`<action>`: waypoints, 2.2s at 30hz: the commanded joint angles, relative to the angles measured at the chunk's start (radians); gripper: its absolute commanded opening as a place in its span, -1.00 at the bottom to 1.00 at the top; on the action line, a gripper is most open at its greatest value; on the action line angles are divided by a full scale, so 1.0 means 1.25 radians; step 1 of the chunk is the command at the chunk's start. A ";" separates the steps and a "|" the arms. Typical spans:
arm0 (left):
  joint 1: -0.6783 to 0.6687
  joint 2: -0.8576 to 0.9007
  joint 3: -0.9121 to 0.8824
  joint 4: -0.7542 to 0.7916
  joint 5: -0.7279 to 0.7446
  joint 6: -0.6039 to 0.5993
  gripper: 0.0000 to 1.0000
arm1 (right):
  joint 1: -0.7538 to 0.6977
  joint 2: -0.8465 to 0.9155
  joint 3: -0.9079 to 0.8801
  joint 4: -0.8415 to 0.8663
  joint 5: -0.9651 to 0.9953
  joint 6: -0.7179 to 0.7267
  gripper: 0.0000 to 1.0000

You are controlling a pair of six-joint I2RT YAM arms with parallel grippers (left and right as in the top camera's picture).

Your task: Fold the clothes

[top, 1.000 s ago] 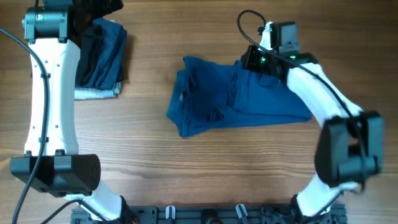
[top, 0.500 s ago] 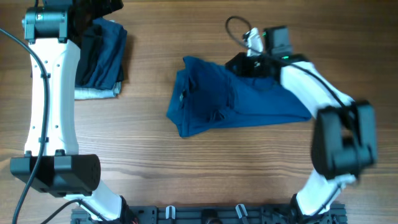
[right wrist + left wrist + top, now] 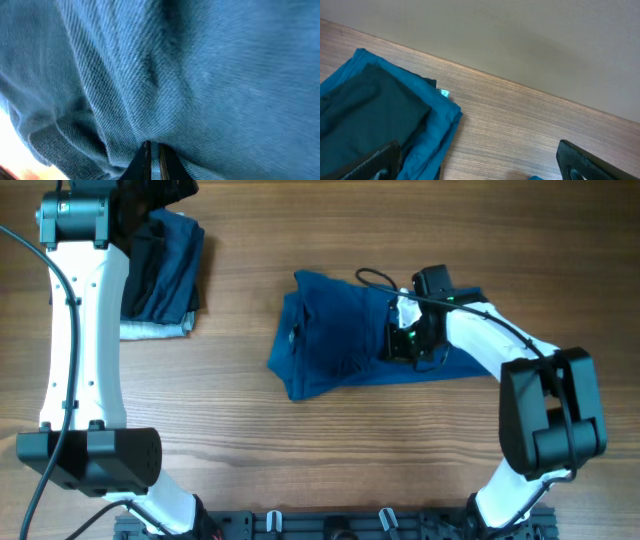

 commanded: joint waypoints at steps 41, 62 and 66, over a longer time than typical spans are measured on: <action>0.002 0.005 -0.003 0.002 0.001 0.000 1.00 | -0.431 0.213 0.303 -0.194 0.136 -0.325 -0.91; 0.002 0.005 -0.003 0.002 0.001 0.000 0.99 | -0.179 -0.064 0.581 -0.448 0.179 -0.216 -0.91; 0.002 0.005 -0.003 0.002 0.001 0.000 0.99 | -0.042 -0.056 0.472 -0.417 0.182 -0.193 -0.91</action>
